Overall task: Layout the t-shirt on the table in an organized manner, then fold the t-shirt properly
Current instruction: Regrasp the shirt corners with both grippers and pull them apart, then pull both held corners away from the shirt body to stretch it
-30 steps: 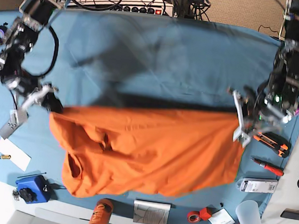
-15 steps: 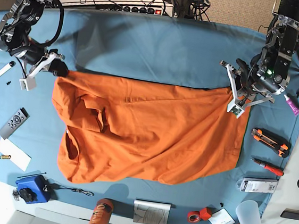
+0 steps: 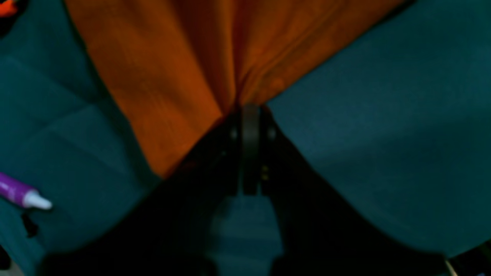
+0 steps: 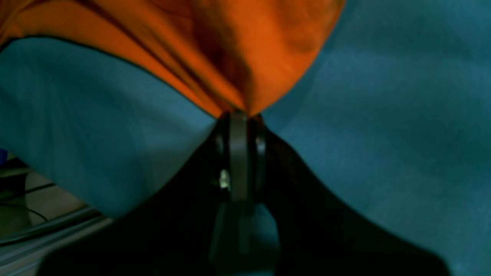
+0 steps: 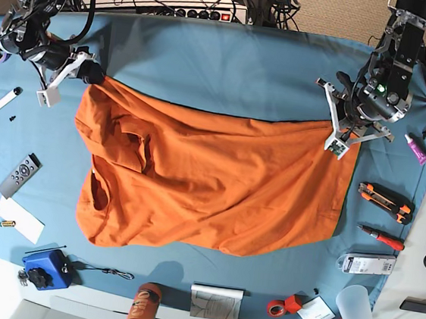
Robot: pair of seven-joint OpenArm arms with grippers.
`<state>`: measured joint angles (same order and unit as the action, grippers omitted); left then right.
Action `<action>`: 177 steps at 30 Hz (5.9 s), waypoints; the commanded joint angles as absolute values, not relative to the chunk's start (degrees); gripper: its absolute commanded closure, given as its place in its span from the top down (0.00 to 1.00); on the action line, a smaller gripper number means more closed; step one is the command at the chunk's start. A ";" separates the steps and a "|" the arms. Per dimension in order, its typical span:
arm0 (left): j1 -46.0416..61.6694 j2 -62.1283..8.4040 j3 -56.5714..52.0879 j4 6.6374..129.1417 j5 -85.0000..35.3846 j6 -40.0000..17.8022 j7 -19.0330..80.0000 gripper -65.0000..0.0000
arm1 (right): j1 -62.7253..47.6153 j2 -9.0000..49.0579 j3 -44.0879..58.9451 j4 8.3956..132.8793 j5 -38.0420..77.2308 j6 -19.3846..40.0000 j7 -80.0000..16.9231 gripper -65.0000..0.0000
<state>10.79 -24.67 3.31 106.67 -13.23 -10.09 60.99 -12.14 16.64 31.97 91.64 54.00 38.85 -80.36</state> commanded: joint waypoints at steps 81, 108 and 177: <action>12.69 -25.71 -7.79 120.40 -18.65 -10.07 67.00 0.40 | 15.86 21.78 -10.07 93.12 20.93 34.92 -75.44 0.00; 12.69 -25.69 -7.79 120.40 -18.68 -10.07 66.37 0.40 | -17.67 23.79 21.87 128.53 42.72 35.86 -77.06 0.00; 24.51 -25.85 -7.75 114.10 -10.70 -19.00 62.48 0.00 | -32.75 20.32 28.99 127.76 46.52 38.11 -78.48 0.00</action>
<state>23.86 -25.12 -7.57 113.75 -10.92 -18.63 59.66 -32.71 19.66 28.51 127.11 45.95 37.98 -79.11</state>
